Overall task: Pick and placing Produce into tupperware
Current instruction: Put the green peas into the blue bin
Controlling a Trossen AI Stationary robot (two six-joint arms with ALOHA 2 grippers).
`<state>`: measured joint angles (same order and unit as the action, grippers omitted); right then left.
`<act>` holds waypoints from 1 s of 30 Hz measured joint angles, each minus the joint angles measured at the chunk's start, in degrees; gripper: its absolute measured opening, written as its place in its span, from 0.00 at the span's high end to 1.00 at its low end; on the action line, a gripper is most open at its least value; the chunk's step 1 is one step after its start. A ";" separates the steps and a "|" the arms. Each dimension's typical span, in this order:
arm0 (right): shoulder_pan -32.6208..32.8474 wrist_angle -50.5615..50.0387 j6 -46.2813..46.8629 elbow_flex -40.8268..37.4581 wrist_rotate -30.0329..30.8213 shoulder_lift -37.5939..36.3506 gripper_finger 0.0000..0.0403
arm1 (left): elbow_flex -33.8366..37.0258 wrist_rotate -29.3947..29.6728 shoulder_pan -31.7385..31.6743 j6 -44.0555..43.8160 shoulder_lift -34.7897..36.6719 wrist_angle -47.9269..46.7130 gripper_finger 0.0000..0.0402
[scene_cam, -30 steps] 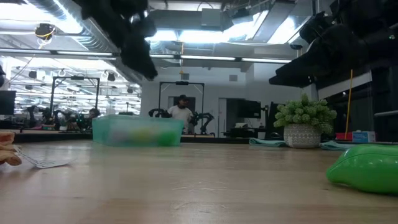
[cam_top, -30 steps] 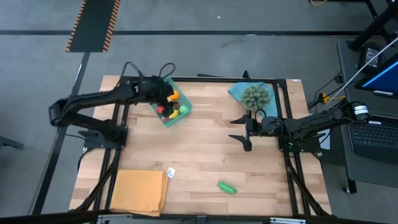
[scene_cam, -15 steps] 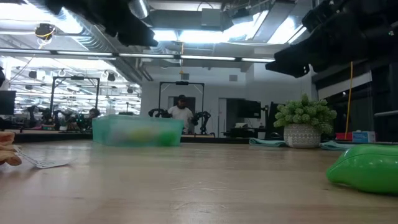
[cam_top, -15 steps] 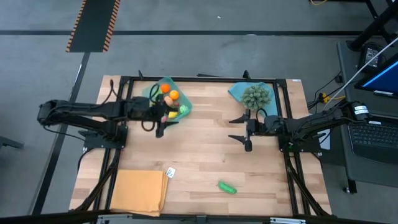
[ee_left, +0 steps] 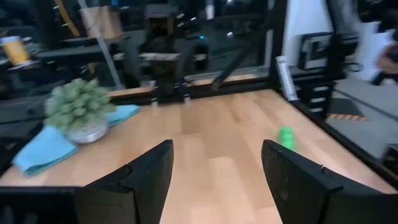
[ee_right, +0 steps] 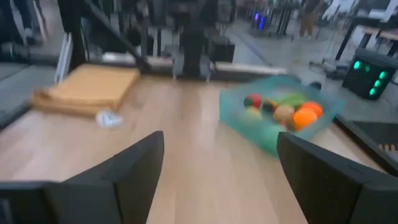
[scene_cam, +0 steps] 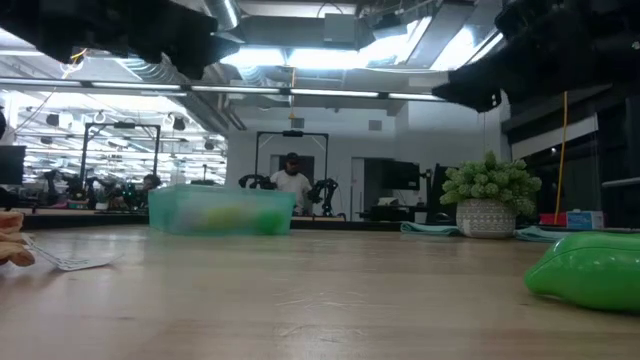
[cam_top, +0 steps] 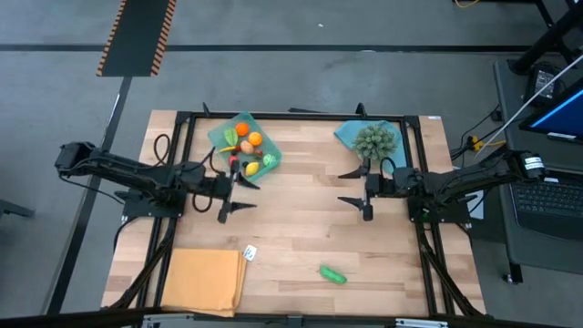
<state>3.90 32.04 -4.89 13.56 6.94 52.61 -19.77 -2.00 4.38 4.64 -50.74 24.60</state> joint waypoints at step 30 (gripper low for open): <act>27.01 -64.84 30.06 35.86 6.99 19.61 0.23 | 1.60 -0.10 10.47 -1.25 -0.26 2.03 0.42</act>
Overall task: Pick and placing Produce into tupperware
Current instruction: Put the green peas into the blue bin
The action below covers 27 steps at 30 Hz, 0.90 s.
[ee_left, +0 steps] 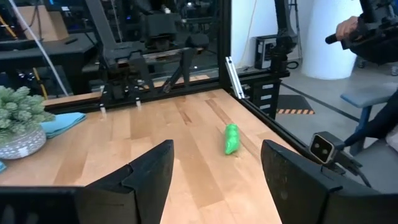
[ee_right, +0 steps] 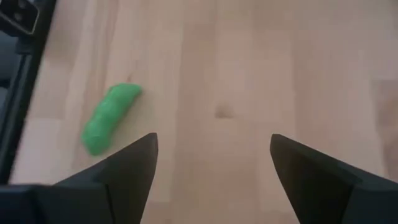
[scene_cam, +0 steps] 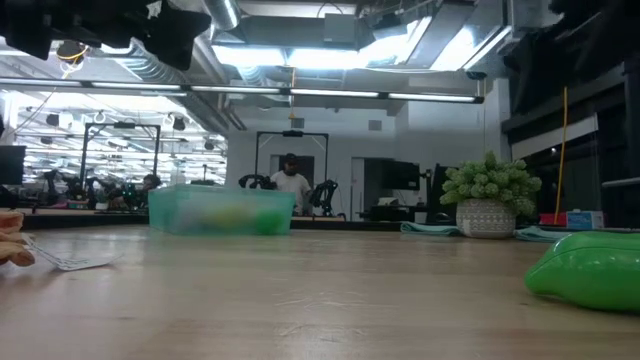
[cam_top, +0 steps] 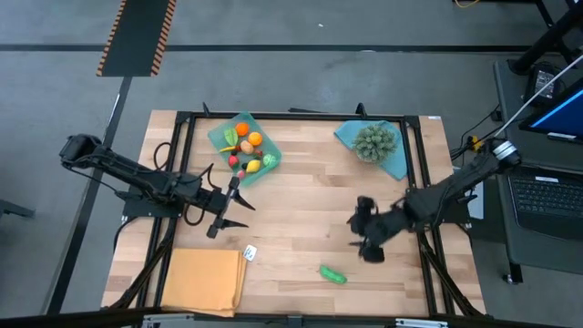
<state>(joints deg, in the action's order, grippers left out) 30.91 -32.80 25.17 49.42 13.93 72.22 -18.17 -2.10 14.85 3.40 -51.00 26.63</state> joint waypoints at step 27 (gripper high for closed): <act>14.24 -12.52 34.46 29.66 4.24 34.73 0.23 | 0.00 0.03 1.82 0.02 -0.02 -0.44 0.42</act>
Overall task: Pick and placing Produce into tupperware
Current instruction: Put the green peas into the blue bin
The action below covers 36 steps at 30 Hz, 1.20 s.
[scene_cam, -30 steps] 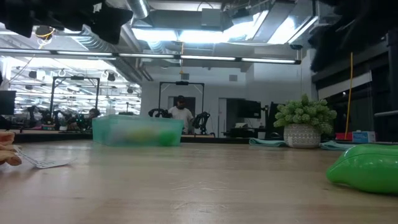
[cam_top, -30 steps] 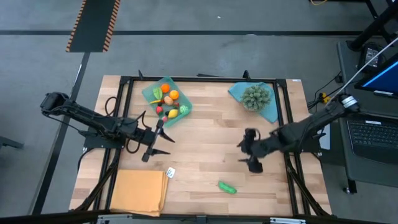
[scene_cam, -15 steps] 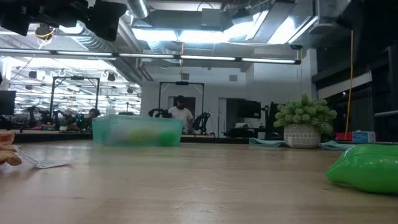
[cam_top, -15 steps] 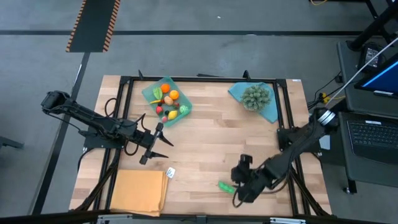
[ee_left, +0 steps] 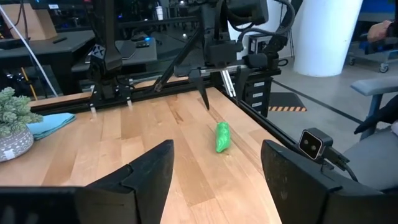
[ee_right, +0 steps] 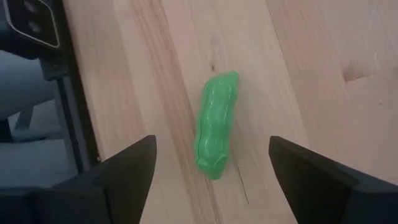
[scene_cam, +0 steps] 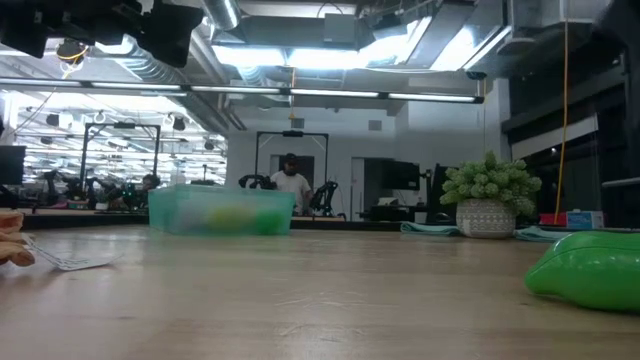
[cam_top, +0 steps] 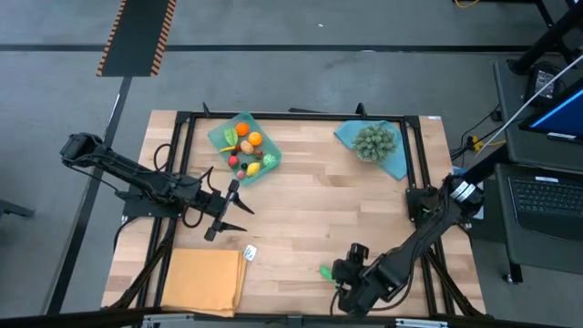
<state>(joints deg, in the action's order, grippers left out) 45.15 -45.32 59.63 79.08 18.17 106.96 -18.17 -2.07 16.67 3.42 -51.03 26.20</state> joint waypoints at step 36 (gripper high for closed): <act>-0.37 3.74 1.49 -0.64 -1.94 9.73 0.23 | 0.00 0.02 0.00 -0.26 0.00 -1.47 0.41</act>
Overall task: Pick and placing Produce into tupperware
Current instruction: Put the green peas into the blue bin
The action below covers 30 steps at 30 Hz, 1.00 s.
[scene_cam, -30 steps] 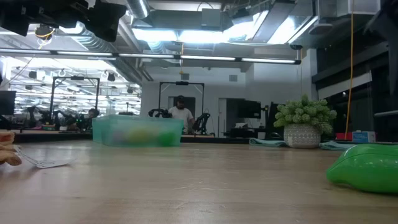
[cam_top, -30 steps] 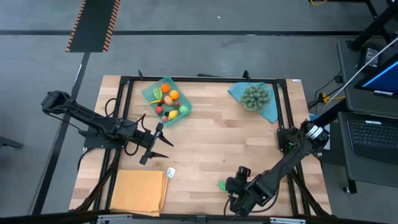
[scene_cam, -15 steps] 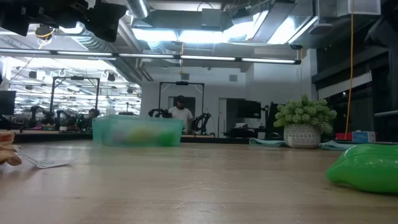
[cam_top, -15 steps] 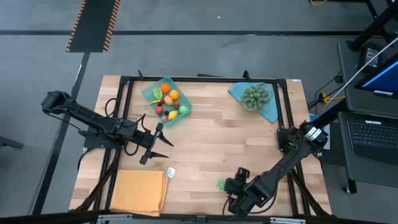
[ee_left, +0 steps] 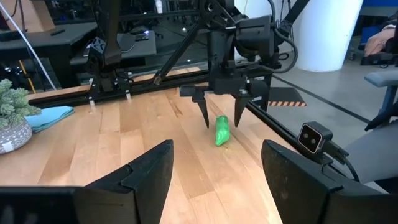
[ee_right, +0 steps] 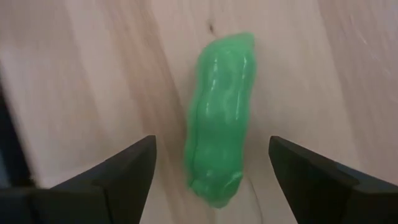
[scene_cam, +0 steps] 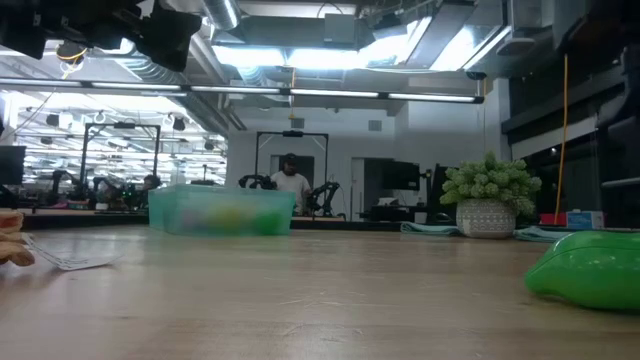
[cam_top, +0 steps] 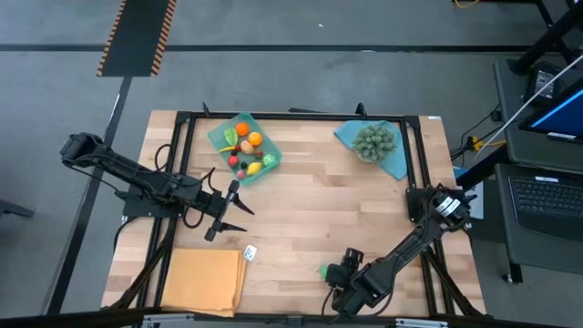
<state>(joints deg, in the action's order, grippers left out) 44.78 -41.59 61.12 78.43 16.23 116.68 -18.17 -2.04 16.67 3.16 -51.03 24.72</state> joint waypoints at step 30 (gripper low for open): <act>-2.16 -3.24 -1.64 2.55 -3.59 3.48 0.65 | 0.00 0.00 -0.02 -0.02 0.00 -0.25 0.41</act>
<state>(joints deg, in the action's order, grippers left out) 42.62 -44.83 59.48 80.98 12.64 120.17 -18.17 -2.04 16.64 3.14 -51.03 24.47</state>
